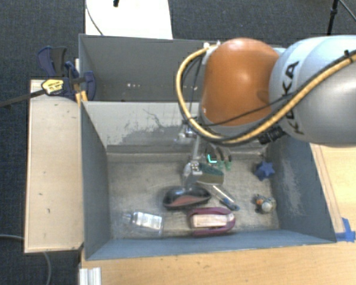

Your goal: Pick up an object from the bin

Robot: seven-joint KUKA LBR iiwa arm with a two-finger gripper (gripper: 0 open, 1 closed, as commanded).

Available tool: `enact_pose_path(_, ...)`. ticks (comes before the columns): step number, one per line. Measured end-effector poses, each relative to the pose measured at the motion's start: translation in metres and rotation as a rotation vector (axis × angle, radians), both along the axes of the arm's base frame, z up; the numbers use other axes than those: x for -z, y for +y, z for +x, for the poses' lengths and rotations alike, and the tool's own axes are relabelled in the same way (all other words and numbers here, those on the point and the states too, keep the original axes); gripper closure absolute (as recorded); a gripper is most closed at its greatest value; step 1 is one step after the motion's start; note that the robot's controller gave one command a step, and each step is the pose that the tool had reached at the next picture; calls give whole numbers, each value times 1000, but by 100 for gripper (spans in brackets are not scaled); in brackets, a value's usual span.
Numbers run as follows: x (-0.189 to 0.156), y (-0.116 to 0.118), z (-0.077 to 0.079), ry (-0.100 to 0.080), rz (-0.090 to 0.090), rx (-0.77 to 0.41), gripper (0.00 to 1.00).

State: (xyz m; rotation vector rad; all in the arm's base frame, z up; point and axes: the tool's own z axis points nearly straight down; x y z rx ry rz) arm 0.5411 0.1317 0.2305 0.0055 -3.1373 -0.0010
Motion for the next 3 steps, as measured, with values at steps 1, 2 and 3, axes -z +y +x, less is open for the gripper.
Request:
enact_pose_path(1, 141, -37, -12, -4, 3, -319, 0)
enact_pose_path(2, 140, -37, -12, -5, 2, -314, 100)
enact_pose_path(3, 16, -54, -4, -14, -1, -363, 100)
